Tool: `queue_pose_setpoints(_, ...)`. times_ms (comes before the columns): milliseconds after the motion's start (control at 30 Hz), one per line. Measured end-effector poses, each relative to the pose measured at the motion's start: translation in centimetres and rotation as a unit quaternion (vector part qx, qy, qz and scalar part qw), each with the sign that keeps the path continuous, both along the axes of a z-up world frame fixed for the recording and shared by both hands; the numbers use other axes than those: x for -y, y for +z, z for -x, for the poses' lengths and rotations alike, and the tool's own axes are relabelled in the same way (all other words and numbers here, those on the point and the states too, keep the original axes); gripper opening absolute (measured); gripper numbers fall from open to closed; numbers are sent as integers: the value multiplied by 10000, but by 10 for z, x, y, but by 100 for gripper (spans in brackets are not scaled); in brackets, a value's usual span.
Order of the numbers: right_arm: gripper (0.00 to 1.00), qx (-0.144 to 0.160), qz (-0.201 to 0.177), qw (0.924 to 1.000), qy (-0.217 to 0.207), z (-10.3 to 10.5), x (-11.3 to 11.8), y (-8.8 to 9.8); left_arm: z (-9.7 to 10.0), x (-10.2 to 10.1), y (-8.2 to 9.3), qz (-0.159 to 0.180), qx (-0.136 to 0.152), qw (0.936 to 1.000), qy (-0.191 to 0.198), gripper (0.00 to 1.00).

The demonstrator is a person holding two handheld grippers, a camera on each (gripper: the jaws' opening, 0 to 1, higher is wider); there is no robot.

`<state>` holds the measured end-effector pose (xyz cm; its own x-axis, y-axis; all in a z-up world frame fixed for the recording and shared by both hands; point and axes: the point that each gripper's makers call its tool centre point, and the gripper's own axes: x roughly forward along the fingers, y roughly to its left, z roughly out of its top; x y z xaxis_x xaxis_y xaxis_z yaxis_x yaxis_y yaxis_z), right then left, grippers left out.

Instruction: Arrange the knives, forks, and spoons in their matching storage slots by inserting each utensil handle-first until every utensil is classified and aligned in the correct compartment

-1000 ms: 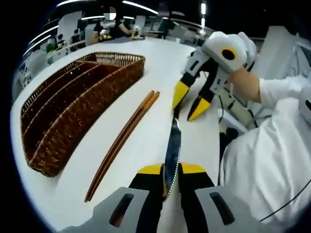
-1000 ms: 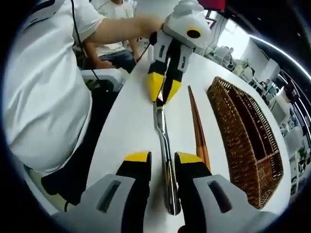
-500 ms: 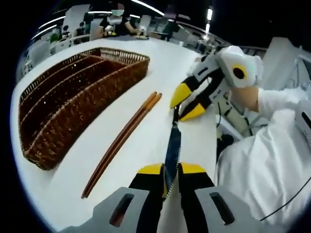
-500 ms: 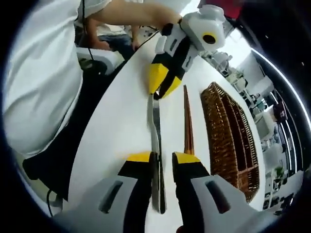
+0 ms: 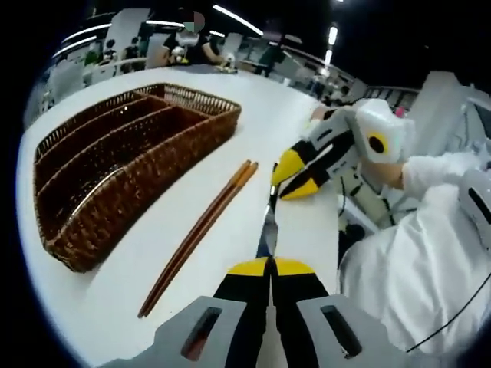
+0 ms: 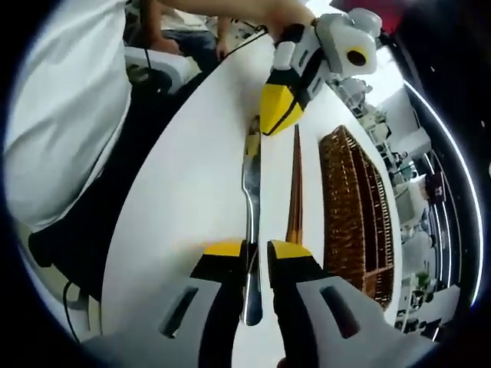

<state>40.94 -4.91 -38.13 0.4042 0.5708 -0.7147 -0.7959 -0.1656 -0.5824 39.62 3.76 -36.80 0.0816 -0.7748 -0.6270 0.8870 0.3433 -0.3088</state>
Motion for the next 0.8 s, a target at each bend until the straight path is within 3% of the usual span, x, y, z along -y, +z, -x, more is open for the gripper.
queue_pose_setpoints(100,12,-47,-6,10000,-3,0,0,0,-3,-1,-4,-282,630,9974,-225,8)
queue_pose_setpoints(167,12,-68,-27,10000,-4,0,-1,0,0,0,-8,-474,631,9966,-220,12)
queue_pose_setpoints(300,12,-110,-62,9999,0,2,-2,0,2,4,-11,-804,1032,9904,-453,13)
queue_pose_setpoints(533,12,-138,-51,9999,7,3,-2,0,2,4,-16,-1277,1230,9818,-684,16)
queue_pose_setpoints(600,12,-154,-49,9999,5,4,-2,0,-2,3,-19,-1603,1357,9747,-772,16)
queue_pose_setpoints(800,12,-228,-63,9997,-11,5,-2,0,0,6,-20,-1849,1294,9690,-1003,15)
